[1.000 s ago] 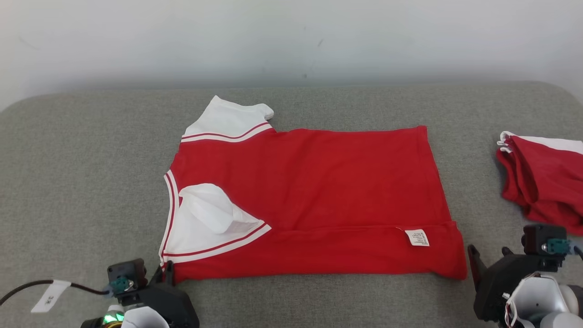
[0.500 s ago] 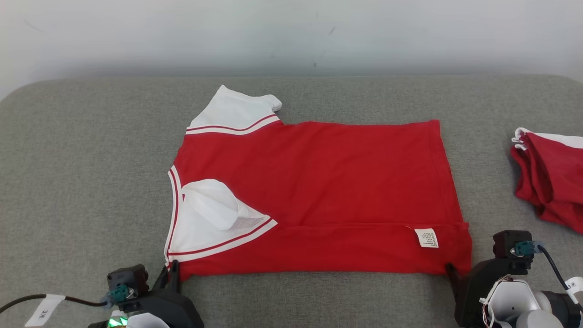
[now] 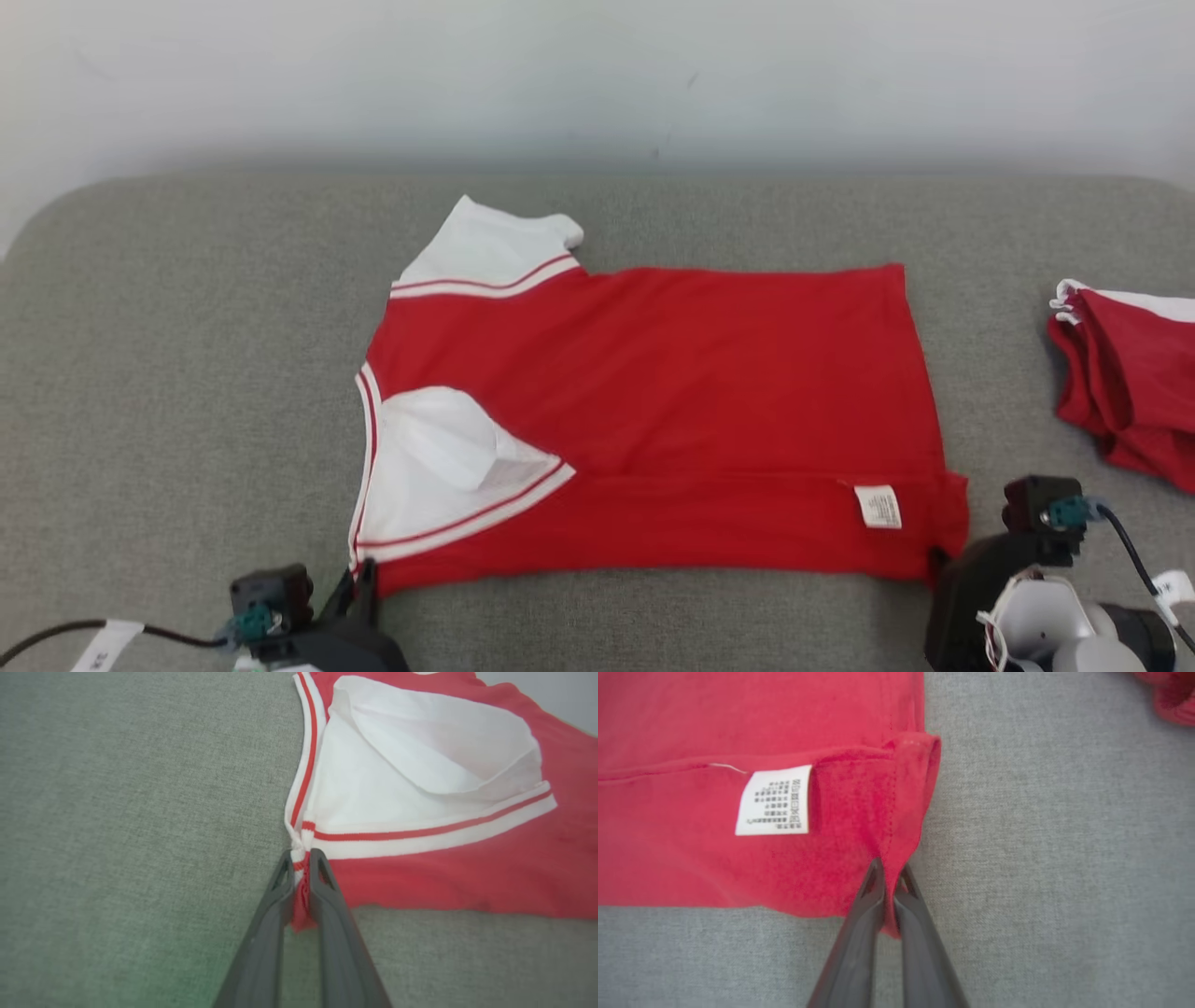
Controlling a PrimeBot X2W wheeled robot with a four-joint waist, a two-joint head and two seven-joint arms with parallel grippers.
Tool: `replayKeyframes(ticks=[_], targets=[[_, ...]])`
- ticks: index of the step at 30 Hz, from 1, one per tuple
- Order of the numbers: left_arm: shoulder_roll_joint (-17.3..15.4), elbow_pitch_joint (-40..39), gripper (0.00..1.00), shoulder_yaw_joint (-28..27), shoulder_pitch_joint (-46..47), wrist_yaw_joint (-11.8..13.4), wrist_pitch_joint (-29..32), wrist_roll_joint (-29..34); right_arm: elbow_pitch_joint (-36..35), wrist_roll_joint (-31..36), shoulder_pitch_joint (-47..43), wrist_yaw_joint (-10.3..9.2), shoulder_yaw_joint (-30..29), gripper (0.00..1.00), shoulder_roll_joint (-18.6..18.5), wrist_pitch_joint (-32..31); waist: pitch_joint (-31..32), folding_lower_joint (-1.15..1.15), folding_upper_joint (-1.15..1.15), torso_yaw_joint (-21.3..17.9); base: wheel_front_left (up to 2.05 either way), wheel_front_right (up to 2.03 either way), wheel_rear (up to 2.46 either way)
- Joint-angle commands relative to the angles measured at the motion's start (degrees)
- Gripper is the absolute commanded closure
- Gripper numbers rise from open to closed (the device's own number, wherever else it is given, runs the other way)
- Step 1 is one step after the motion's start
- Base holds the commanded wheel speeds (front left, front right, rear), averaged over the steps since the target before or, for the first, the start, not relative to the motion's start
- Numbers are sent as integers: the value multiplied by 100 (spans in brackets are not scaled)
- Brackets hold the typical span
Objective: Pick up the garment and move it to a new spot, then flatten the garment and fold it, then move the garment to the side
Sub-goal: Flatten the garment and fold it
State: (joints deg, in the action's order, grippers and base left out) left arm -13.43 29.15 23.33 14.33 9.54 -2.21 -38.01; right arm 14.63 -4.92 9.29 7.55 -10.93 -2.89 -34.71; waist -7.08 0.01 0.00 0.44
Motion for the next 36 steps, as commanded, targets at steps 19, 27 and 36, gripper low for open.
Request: replayKeyframes(ticks=[19, 27, 36], targets=[[-739, -1776, 100, 5, -1822, 595, 511, -50, -1659, -700, -1778, -15, -223, 100, -6, -908, 769, -1, 0, -161, 0, 0, 0], [-713, -2000, 0, 68, -2171, 772, 601, -85, -1336, -774, -1829, -15, -28, 0, -3, -718, 776, -1, 0, -206, 0, 0, 0], [-1178, -2359, 0, -60, -1575, 830, 802, 188, -1776, -241, -1164, -15, 61, 0, 0, -740, 654, -1, 0, -207, 0, 0, 0]])
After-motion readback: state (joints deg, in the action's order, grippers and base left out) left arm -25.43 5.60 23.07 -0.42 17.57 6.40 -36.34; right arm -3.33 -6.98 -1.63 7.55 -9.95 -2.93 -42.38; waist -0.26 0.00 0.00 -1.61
